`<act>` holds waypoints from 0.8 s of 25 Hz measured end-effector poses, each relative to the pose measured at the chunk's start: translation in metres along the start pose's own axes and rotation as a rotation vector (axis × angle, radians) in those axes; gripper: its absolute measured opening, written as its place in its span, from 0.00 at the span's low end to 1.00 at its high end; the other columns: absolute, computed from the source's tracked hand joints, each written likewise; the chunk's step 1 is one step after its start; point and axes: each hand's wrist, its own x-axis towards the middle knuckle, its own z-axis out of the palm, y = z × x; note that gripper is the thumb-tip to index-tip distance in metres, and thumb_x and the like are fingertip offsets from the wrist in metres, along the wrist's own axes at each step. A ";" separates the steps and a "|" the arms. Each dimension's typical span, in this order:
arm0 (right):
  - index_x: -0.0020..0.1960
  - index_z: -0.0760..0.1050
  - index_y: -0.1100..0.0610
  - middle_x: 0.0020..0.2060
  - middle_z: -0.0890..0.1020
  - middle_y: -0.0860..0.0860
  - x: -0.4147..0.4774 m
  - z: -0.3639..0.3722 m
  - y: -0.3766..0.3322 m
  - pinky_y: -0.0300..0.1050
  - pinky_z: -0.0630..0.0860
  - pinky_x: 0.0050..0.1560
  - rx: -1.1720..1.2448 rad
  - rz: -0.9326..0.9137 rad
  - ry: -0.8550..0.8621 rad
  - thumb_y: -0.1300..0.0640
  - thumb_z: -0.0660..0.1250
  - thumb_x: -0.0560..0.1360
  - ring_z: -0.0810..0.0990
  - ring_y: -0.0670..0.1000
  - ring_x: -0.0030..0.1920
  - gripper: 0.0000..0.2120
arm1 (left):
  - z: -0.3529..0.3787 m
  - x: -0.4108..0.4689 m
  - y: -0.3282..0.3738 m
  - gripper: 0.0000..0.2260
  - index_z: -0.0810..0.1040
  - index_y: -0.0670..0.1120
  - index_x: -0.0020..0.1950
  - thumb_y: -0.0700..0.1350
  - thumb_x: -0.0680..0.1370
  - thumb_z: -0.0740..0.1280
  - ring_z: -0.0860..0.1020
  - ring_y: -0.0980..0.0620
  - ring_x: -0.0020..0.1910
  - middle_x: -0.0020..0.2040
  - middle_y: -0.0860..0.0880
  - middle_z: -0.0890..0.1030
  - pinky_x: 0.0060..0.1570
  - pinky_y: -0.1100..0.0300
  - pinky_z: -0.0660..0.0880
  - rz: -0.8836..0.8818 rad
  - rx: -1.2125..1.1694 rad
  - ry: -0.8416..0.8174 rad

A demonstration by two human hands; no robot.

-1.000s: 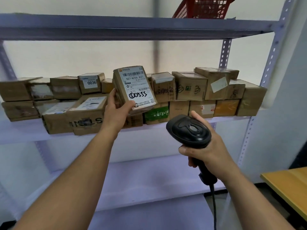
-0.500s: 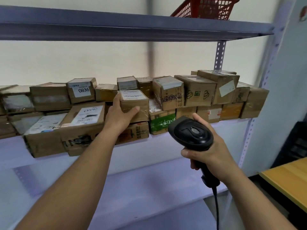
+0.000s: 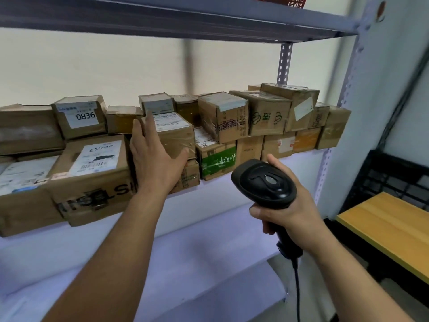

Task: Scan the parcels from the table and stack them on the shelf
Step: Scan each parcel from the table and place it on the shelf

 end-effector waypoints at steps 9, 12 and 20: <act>0.69 0.64 0.33 0.52 0.81 0.54 -0.046 -0.030 0.010 0.47 0.76 0.28 -0.040 0.045 0.154 0.72 0.77 0.66 0.78 0.56 0.27 0.47 | 0.054 -0.073 0.017 0.27 0.70 0.41 0.68 0.51 0.73 0.67 0.67 0.43 0.66 0.65 0.38 0.72 0.64 0.45 0.68 0.416 -0.146 0.159; 0.72 0.62 0.38 0.53 0.80 0.57 -0.070 -0.050 0.009 0.44 0.75 0.26 -0.035 0.051 0.194 0.71 0.77 0.65 0.78 0.53 0.27 0.47 | 0.078 -0.110 0.036 0.27 0.71 0.42 0.69 0.53 0.73 0.67 0.70 0.43 0.64 0.65 0.41 0.74 0.62 0.48 0.68 0.392 -0.136 -0.063; 0.73 0.62 0.40 0.53 0.82 0.42 -0.180 -0.128 0.008 0.46 0.77 0.25 -0.045 0.127 0.366 0.70 0.78 0.64 0.77 0.61 0.31 0.48 | 0.130 -0.221 0.099 0.30 0.70 0.44 0.70 0.51 0.71 0.75 0.70 0.42 0.66 0.67 0.44 0.73 0.63 0.49 0.67 0.358 -0.106 -0.411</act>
